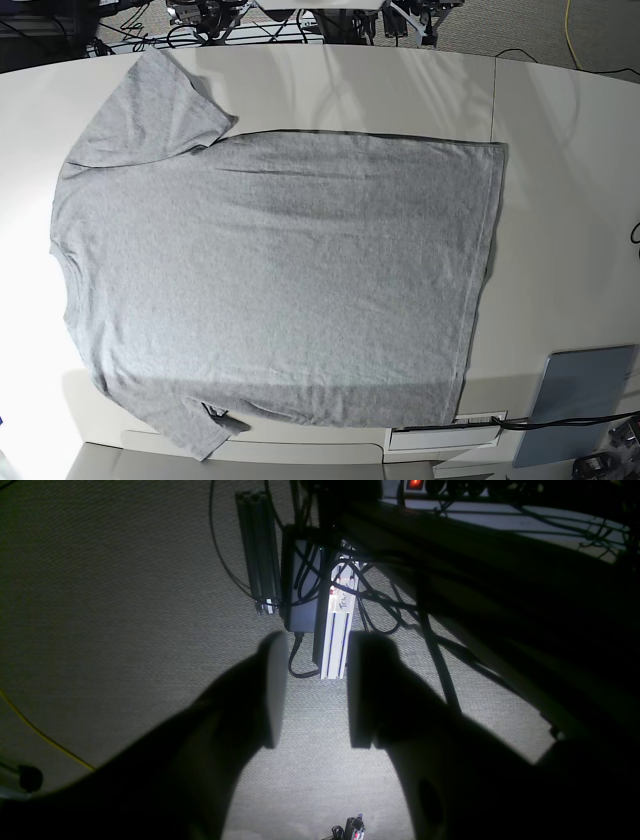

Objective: Fold the T-shirt properly

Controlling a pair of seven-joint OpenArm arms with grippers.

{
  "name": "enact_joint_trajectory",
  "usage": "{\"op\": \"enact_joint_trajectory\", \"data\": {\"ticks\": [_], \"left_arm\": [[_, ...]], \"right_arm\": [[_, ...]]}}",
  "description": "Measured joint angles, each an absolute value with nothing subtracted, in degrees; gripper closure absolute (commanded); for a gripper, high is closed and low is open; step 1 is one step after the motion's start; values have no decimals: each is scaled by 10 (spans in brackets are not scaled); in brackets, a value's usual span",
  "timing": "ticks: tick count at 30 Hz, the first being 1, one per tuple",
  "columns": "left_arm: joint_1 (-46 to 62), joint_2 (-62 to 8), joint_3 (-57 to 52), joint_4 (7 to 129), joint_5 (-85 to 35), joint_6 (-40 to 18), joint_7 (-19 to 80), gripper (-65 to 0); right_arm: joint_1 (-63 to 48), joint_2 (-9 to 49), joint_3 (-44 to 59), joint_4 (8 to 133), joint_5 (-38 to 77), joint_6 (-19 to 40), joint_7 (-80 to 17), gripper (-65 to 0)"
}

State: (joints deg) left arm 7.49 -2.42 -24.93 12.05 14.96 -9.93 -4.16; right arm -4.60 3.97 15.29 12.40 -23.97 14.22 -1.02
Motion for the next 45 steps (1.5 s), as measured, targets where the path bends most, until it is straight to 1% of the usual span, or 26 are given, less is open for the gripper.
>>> {"op": "enact_joint_trajectory", "data": {"ticks": [13, 17, 19, 22, 25, 27, 29, 31, 34, 37, 45], "left_arm": [[75, -24, -249, 121, 150, -99, -43, -217], [78, -24, -249, 121, 150, -100, -53, -217], [85, -25, -249, 128, 150, -102, -53, -217], [110, -26, -249, 157, 150, -102, -52, -217], [148, -26, -249, 204, 150, -105, -48, -217], [177, -27, -249, 246, 148, -139, -39, -217], [207, -27, -249, 295, 146, -187, -34, -217], [237, -27, -248, 343, 110, -226, -34, -217], [282, -26, -248, 416, 51, -264, 12, -217], [332, -25, -248, 496, 18, -266, 46, -217], [459, -30, -247, 758, 16, -273, 52, -215]], "right_arm": [[-48, 40, 153, 124, -239, 142, -10, -125], [-58, 47, 153, 125, -222, 155, -8, -125], [-68, 57, 153, 125, -196, 183, -8, -125], [-84, 73, 153, 125, -182, 211, -8, -124], [-106, 90, 153, 136, -176, 215, -10, -124], [-128, 98, 153, 161, -176, 215, -10, -124], [-158, 102, 153, 201, -176, 216, -13, -124], [-192, 103, 153, 252, -175, 226, -16, -124], [-255, 106, 152, 343, -133, 258, -38, -124], [-327, 114, 150, 453, -91, 284, -53, -124], [-529, 164, 149, 771, -15, 288, -74, -124]]}}
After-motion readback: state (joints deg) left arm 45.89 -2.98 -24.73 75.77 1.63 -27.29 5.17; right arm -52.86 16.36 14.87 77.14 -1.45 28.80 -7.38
